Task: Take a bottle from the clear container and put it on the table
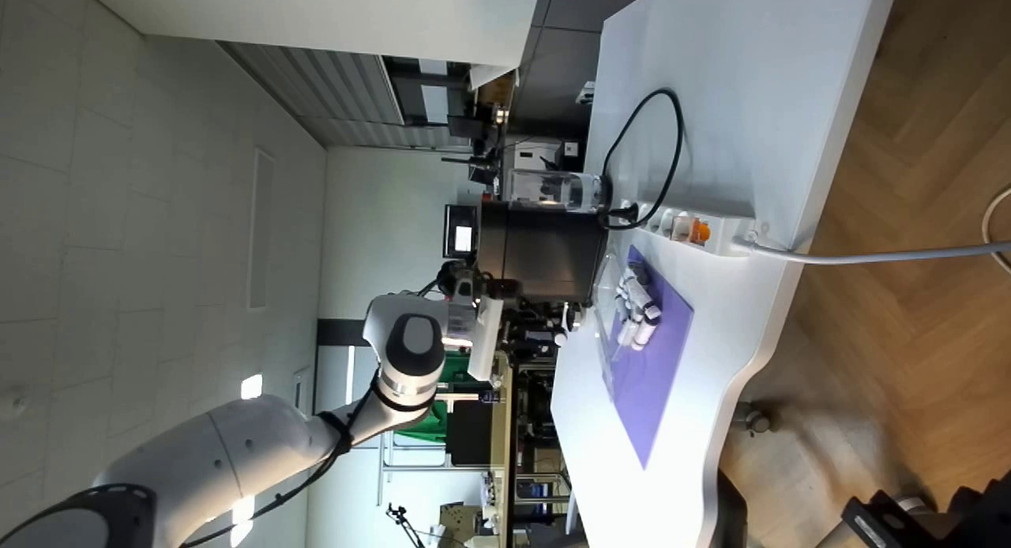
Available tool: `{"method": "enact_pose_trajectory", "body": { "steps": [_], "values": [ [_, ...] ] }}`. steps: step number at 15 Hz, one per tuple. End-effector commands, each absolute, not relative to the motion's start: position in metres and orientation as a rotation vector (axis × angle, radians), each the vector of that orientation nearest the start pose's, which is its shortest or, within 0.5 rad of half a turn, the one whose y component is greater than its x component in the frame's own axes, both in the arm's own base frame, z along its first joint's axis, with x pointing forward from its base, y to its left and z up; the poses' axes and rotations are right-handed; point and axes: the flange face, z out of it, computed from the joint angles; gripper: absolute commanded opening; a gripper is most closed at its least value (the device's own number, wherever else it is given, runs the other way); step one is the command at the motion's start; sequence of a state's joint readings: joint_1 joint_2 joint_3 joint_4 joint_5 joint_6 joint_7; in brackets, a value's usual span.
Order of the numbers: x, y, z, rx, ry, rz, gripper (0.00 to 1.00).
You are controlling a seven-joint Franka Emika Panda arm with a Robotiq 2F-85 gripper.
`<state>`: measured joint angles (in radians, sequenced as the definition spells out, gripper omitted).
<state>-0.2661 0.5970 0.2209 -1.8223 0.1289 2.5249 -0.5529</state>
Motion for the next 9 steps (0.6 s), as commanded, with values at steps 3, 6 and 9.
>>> {"method": "enact_pose_trajectory", "body": {
  "steps": [3,6,9],
  "values": [
    [0.651,0.039,0.173,-2.791,-0.798,-0.183,0.07],
    [0.642,0.070,0.158,-2.779,-0.865,-0.415,0.07],
    [0.628,0.094,0.142,-2.807,-0.821,-0.607,0.07]
  ]
}}
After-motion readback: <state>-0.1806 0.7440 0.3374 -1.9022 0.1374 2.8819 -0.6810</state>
